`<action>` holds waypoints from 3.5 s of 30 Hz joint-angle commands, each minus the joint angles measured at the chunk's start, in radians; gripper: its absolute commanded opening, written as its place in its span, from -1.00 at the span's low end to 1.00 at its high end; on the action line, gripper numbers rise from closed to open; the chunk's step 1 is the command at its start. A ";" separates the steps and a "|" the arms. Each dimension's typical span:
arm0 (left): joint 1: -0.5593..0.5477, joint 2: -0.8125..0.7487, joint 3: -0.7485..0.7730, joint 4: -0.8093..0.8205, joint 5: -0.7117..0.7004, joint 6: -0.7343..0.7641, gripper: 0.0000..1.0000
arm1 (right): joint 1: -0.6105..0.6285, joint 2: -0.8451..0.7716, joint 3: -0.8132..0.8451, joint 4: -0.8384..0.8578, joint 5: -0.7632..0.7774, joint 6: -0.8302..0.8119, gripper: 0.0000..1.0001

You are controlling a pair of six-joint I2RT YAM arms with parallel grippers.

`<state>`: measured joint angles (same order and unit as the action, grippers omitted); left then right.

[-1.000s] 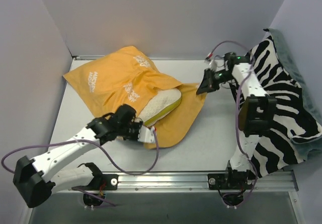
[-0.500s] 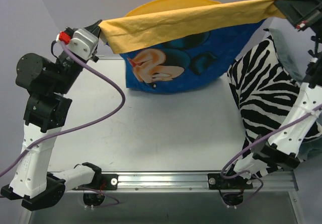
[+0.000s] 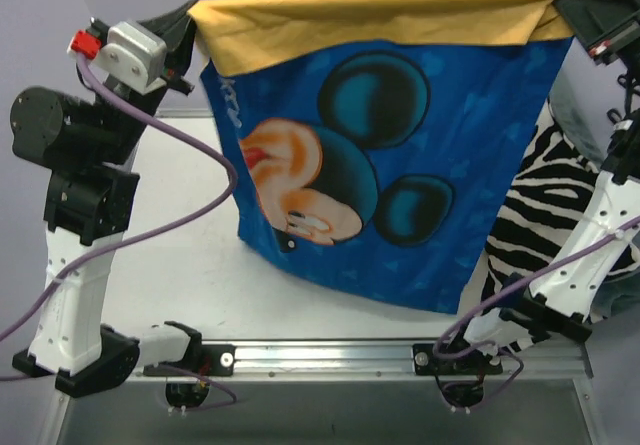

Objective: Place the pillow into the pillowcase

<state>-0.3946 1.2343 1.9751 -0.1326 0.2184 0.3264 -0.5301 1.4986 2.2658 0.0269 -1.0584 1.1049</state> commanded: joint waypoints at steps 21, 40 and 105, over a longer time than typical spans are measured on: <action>0.249 0.719 0.810 0.277 -0.218 -0.046 -1.00 | 0.381 0.303 0.313 0.153 0.719 -0.453 -1.00; 0.477 -0.276 -0.695 0.370 0.692 0.278 -1.00 | 0.371 -0.325 -0.763 -0.273 0.239 -0.824 -1.00; 0.092 0.322 -0.895 -0.350 0.246 0.182 0.38 | 0.733 0.778 -0.341 -0.964 0.704 -1.338 -0.19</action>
<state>-0.3111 1.6672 1.1210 -0.4522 0.4503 0.4679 0.2150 2.2047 1.7191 -1.0790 -0.4717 -0.2962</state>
